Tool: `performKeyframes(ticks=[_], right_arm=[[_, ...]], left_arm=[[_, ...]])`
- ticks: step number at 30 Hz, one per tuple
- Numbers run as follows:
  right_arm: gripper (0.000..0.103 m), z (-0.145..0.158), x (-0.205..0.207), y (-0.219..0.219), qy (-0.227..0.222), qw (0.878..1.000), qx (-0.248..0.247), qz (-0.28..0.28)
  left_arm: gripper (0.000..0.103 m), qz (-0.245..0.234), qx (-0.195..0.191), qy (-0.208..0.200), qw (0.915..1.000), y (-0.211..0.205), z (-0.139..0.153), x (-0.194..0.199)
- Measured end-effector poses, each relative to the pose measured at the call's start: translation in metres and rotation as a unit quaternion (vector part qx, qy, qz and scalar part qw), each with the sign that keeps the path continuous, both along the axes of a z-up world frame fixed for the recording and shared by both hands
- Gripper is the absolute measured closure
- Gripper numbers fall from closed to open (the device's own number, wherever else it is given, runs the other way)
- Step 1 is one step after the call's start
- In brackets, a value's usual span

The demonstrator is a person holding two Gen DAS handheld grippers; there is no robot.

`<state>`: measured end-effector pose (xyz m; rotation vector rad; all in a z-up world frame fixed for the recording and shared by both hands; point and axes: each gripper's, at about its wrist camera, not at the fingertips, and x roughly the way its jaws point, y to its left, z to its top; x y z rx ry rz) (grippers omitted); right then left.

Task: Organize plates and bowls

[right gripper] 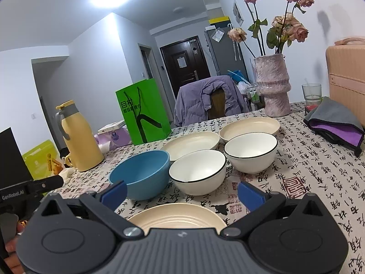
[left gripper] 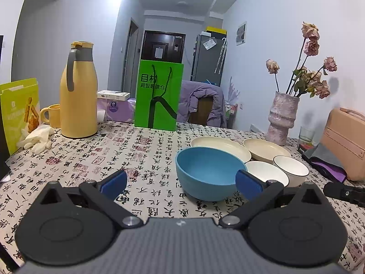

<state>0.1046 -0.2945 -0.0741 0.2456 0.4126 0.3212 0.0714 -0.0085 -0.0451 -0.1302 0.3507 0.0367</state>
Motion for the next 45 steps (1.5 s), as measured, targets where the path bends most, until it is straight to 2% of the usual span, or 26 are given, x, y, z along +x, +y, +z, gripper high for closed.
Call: performKeyframes(ticks=[14, 31, 45], right_arm=[[0.0, 0.01, 0.036, -0.003, -0.002, 1.0, -0.01, 0.008], [0.0, 0.026, 0.088, -0.008, 0.01, 1.0, 0.004, 0.0], [0.0, 0.049, 0.13, -0.001, 0.019, 1.0, 0.009, -0.009]], left_arm=[[0.0, -0.003, -0.004, -0.003, 1.0, -0.002, 0.013, 0.034], [0.0, -0.013, -0.014, -0.004, 0.9998, -0.001, 0.038, 0.083], [0.0, -0.018, -0.056, 0.005, 0.9983, 0.016, 0.059, 0.127]])
